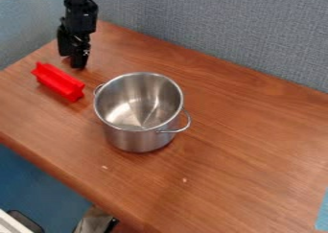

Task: Move the red object from the metal pot to the table

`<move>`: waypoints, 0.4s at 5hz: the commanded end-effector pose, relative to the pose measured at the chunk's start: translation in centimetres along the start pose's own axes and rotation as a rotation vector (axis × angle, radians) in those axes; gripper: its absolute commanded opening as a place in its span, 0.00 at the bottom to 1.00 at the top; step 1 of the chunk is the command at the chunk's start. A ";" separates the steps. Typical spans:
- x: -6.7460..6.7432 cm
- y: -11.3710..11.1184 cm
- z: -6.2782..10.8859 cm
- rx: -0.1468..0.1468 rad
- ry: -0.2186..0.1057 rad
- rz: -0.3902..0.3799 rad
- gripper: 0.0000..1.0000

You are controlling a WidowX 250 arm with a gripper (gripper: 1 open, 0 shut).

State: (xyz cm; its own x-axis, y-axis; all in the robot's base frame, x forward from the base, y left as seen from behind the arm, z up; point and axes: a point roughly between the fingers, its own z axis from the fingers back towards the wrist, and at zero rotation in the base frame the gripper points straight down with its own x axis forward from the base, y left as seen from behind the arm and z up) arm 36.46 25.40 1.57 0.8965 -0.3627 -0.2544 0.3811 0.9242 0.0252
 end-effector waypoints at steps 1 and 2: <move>-0.7 0.0 1.6 0.028 -0.017 -0.012 0.00; -0.7 -2.2 2.0 0.054 -0.041 -0.109 0.00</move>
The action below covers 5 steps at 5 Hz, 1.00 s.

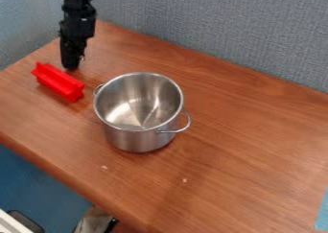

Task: Move the red object from the metal pot to the table

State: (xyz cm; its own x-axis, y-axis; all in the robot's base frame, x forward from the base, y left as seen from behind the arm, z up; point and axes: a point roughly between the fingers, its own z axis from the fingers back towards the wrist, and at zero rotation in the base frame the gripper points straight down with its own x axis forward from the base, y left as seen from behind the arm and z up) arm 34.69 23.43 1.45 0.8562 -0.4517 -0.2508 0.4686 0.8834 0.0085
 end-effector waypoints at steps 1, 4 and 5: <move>0.2 -0.5 4.7 0.082 -0.016 0.020 0.00; -1.2 -1.2 6.7 0.097 0.020 0.032 1.00; -1.9 -0.5 4.1 0.048 0.017 -0.026 1.00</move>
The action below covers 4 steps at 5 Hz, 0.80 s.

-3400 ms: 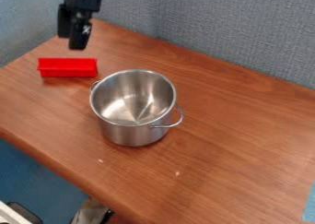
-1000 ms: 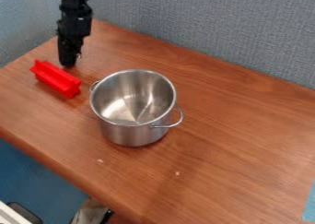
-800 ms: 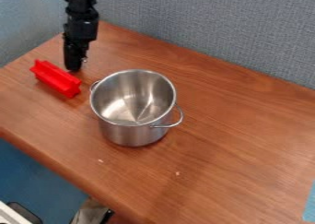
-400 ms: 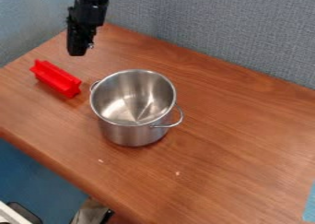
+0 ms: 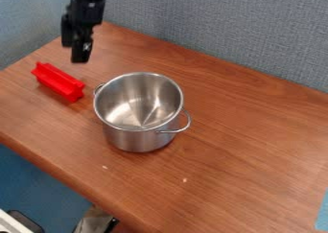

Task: Move the red object from the metal pot to the table

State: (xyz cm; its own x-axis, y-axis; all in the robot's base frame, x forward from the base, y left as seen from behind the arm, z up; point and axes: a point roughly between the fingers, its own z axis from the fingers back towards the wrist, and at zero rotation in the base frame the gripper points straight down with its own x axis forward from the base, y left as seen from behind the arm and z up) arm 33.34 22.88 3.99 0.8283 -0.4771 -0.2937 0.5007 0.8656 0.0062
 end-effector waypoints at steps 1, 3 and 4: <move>-1.3 1.4 0.2 0.022 -0.018 0.127 1.00; -1.7 1.5 -1.8 -0.009 0.005 0.276 1.00; -2.0 0.7 -2.3 -0.008 0.015 0.241 0.00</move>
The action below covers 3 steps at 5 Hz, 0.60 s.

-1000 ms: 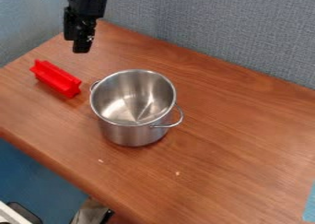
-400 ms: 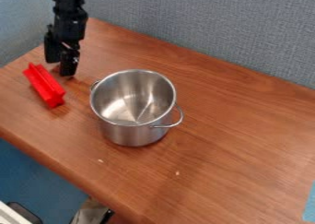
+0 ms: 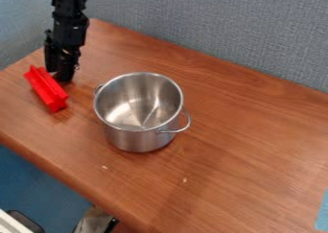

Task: Move the red object from the metal pot to the table

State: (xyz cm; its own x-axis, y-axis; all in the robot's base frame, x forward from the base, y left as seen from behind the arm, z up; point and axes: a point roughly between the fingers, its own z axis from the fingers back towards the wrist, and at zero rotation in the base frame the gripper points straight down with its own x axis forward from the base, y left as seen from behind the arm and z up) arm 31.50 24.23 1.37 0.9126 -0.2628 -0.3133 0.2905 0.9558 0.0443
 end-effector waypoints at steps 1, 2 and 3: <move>-1.0 -0.2 0.4 0.028 -0.004 -0.024 0.00; -0.7 0.2 2.0 0.059 -0.023 -0.040 0.00; -0.4 0.7 3.6 0.091 -0.043 -0.055 0.00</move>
State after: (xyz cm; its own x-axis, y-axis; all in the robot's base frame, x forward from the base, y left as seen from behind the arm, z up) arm 31.47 24.19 2.32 0.8929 -0.3224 -0.3143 0.3544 0.9338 0.0490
